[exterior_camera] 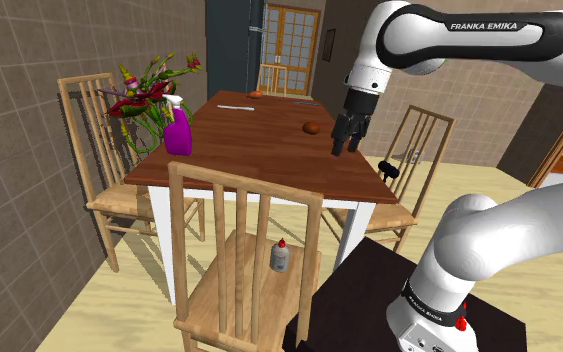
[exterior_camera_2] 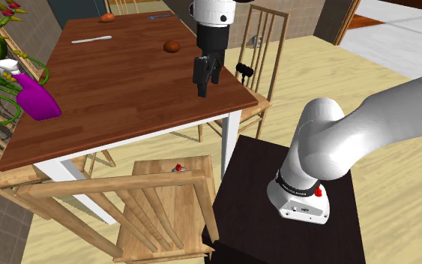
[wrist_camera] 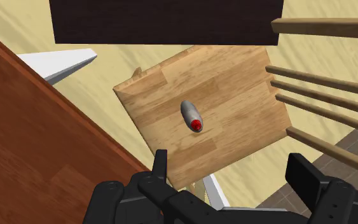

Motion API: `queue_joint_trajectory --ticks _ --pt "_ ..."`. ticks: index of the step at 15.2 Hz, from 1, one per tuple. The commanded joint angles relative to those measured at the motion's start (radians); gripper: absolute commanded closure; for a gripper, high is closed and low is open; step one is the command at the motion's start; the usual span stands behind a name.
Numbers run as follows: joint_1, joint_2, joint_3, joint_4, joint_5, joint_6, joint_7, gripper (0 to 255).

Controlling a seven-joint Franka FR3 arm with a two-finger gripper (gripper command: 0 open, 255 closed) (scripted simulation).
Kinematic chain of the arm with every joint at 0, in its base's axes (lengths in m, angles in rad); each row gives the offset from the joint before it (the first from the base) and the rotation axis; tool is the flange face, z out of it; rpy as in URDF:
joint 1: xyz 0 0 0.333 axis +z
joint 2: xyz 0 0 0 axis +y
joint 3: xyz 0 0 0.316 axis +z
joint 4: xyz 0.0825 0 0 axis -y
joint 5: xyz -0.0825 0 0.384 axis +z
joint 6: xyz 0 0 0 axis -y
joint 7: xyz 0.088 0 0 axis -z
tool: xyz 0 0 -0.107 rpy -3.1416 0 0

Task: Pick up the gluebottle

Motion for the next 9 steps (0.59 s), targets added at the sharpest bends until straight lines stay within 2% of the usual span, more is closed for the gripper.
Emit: queue_joint_trajectory --ticks 1,9 --pt "0.000 0.000 0.000 0.000 0.000 0.000 0.000 0" --pt "0.060 0.068 -0.123 -0.226 0.015 0.313 -0.273 0"
